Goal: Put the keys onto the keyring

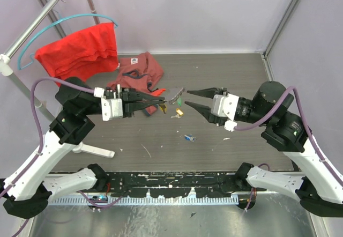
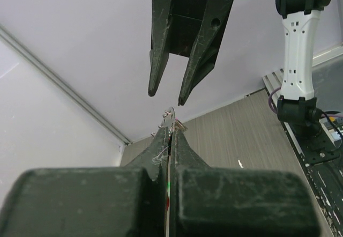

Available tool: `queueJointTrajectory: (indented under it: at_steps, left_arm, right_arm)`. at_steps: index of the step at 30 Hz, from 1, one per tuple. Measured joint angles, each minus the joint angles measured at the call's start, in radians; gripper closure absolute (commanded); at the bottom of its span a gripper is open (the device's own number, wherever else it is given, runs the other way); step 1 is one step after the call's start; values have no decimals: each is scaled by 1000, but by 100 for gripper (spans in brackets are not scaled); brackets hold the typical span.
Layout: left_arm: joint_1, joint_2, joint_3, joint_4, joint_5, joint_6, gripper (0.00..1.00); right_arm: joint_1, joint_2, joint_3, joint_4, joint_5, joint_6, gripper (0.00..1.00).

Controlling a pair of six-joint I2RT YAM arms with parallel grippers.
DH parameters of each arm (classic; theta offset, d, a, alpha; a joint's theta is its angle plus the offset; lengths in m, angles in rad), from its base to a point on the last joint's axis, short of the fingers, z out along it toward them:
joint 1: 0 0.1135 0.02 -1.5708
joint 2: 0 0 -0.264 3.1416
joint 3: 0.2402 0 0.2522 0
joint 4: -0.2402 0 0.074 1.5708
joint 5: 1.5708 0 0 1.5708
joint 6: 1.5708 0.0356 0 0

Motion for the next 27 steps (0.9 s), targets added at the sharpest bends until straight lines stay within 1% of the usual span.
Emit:
queueJointTrajectory:
  at_steps: [2,5,7,10,12,15,20,27]
  left_arm:
    - [0,0,1,-17,-2,17,100]
    - [0,-1,0,-17,-23,29,100]
    - [0,-6,-10,3,-48,37,100]
    - [0,-19,-34,40,-84,53,100]
    - [0,-20,-38,57,-95,73,100]
    - [0,-22,-39,84,-93,109,100]
    - [0,-35,-64,114,-55,175,100]
    - [0,-41,-68,125,-15,210,100]
  right_arm:
    - [0,-8,-26,25,0,27,62]
    - [0,-10,-52,78,10,100,58]
    - [0,-10,-63,125,37,175,54]
    - [0,-10,-72,191,61,302,46]
    - [0,-11,-82,229,51,377,44]
    - [0,-23,-132,293,-11,463,44]
    - [0,-18,-188,354,-99,529,47]
    - [0,3,-188,383,-109,546,49]
